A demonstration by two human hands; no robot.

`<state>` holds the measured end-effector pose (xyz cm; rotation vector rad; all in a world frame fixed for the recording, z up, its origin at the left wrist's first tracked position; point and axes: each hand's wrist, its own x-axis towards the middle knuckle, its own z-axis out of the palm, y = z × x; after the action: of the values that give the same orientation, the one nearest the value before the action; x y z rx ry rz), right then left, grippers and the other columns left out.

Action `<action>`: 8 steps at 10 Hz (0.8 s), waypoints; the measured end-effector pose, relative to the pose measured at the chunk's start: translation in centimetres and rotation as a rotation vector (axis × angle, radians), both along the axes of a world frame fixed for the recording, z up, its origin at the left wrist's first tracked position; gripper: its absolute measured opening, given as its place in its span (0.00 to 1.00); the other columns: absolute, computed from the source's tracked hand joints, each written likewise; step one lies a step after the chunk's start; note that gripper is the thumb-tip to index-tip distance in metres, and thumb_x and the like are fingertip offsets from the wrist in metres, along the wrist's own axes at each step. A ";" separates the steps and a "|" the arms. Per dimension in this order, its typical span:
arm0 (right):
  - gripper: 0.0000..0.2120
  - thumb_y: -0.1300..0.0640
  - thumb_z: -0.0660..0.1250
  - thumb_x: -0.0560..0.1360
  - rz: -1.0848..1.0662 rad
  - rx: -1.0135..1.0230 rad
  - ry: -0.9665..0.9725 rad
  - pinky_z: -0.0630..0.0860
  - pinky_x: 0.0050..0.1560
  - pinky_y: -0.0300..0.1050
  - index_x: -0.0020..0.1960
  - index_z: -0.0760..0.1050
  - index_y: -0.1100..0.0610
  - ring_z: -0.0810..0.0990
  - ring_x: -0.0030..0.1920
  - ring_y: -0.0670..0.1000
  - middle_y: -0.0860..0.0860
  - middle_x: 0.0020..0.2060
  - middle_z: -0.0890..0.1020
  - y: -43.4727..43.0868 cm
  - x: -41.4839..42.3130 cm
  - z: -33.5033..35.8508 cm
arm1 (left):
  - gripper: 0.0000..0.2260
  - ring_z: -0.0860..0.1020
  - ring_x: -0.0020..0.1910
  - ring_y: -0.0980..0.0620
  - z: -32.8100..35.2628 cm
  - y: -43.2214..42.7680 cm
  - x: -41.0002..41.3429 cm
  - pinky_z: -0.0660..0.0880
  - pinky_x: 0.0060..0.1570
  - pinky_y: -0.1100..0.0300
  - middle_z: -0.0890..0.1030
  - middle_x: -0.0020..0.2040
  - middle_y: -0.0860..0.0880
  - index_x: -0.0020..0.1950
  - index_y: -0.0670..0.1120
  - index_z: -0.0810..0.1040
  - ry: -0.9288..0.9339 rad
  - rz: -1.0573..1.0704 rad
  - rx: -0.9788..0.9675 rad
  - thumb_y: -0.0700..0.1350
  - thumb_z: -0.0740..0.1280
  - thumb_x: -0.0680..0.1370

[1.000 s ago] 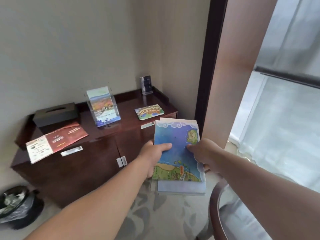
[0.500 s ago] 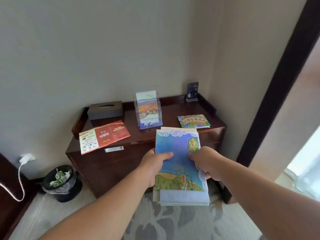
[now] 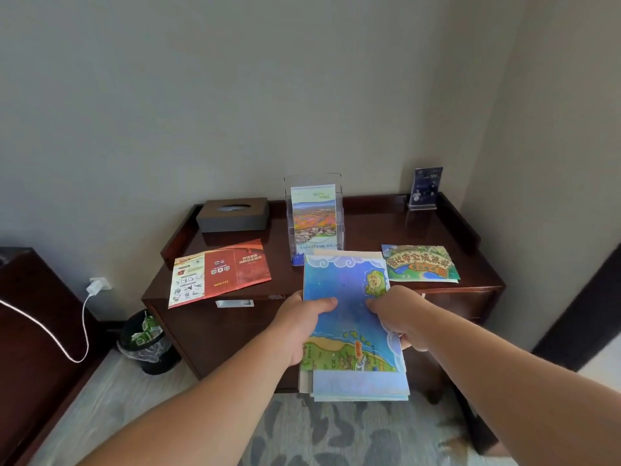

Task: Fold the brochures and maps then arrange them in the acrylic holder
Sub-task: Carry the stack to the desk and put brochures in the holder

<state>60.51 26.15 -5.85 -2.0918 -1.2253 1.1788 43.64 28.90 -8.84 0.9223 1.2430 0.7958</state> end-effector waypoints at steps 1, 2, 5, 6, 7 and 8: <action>0.15 0.56 0.61 0.79 0.010 -0.017 -0.016 0.80 0.47 0.49 0.61 0.76 0.64 0.81 0.46 0.56 0.61 0.57 0.81 2.8 0.5 -1.1 | 0.13 0.83 0.50 0.42 -0.9 2.5 0.3 0.78 0.57 0.45 0.85 0.50 0.44 0.57 0.47 0.79 0.003 0.001 -0.020 0.43 0.74 0.74; 0.14 0.56 0.62 0.79 0.001 -0.059 -0.011 0.82 0.51 0.52 0.60 0.76 0.63 0.83 0.49 0.57 0.61 0.56 0.81 5.9 0.7 -2.2 | 0.13 0.83 0.50 0.42 -2.4 5.5 0.4 0.76 0.59 0.43 0.85 0.50 0.45 0.57 0.46 0.80 0.010 -0.008 -0.048 0.42 0.74 0.73; 0.11 0.55 0.65 0.78 -0.131 -0.192 0.021 0.83 0.40 0.47 0.57 0.76 0.59 0.80 0.37 0.52 0.59 0.55 0.81 12.2 2.3 -5.5 | 0.12 0.84 0.45 0.48 -6.2 13.8 1.8 0.76 0.41 0.57 0.86 0.47 0.49 0.56 0.46 0.80 0.033 -0.142 -0.112 0.42 0.74 0.73; 0.04 0.55 0.65 0.78 -0.140 -0.225 0.005 0.83 0.40 0.47 0.49 0.74 0.56 0.80 0.36 0.51 0.59 0.54 0.82 13.3 3.3 -6.0 | 0.11 0.84 0.42 0.52 -6.9 15.4 3.0 0.75 0.36 0.60 0.86 0.45 0.50 0.55 0.47 0.80 0.049 -0.171 -0.146 0.42 0.73 0.74; 0.04 0.55 0.65 0.78 -0.120 -0.255 -0.018 0.84 0.41 0.48 0.46 0.73 0.55 0.80 0.35 0.51 0.59 0.54 0.82 14.6 4.6 -7.2 | 0.10 0.84 0.41 0.52 -8.1 16.8 4.6 0.75 0.35 0.61 0.87 0.44 0.51 0.54 0.48 0.81 0.068 -0.184 -0.189 0.42 0.73 0.74; 0.06 0.56 0.64 0.78 0.022 -0.274 -0.171 0.83 0.47 0.50 0.52 0.76 0.58 0.81 0.38 0.52 0.59 0.55 0.82 15.8 6.5 -8.8 | 0.08 0.82 0.44 0.49 -9.6 17.8 6.5 0.72 0.40 0.57 0.86 0.47 0.48 0.53 0.47 0.81 0.116 -0.142 -0.265 0.43 0.70 0.74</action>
<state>66.96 41.97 -14.62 -2.4282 -1.2215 1.2597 50.12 46.72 -18.45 0.8377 1.3311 0.4573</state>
